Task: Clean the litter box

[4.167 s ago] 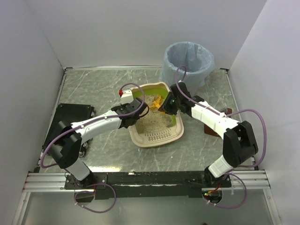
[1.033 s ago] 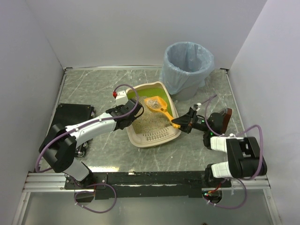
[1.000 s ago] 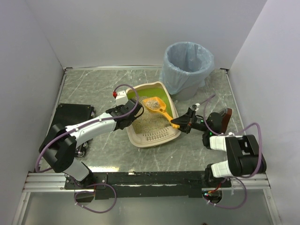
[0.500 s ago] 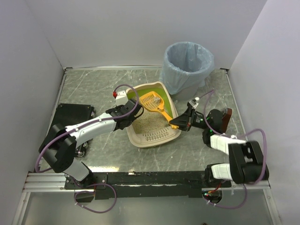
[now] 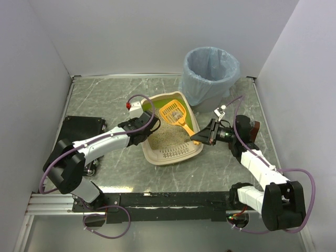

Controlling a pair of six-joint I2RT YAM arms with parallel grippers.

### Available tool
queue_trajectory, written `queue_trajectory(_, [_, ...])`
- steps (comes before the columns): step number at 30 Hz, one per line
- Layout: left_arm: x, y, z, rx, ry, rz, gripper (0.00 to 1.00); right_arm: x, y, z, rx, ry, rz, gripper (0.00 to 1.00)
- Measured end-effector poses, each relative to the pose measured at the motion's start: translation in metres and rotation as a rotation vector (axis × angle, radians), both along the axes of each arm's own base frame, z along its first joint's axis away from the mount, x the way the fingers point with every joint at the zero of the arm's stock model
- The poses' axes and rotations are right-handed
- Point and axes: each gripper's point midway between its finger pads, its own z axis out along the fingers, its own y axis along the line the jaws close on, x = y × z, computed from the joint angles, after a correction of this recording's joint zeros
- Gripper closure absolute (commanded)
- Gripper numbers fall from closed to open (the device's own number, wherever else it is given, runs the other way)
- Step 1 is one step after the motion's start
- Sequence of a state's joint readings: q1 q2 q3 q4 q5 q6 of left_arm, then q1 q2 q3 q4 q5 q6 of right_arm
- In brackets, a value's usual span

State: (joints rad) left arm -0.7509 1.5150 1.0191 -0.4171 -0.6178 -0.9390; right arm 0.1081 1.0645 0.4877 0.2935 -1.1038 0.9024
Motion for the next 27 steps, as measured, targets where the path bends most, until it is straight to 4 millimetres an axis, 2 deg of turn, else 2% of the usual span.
queue_trajectory(3, [0.0, 0.0, 0.0, -0.003, 0.0, -0.003, 0.99, 0.001, -0.001, -0.003, -0.023, 0.028, -0.008, 1.0])
queue_trajectory(10, [0.001, -0.001, 0.0, -0.005, 0.001, -0.01, 0.99, 0.005, -0.001, 0.009, -0.03, 0.008, -0.008, 1.0])
queue_trajectory(16, [0.001, -0.001, 0.0, -0.005, 0.001, -0.01, 0.99, 0.007, 0.0, 0.012, -0.026, 0.055, -0.011, 1.0])
queue_trajectory(27, [0.002, -0.002, 0.001, -0.01, 0.001, -0.017, 0.99, 0.031, -0.003, 0.086, -0.044, -0.028, -0.062, 1.0])
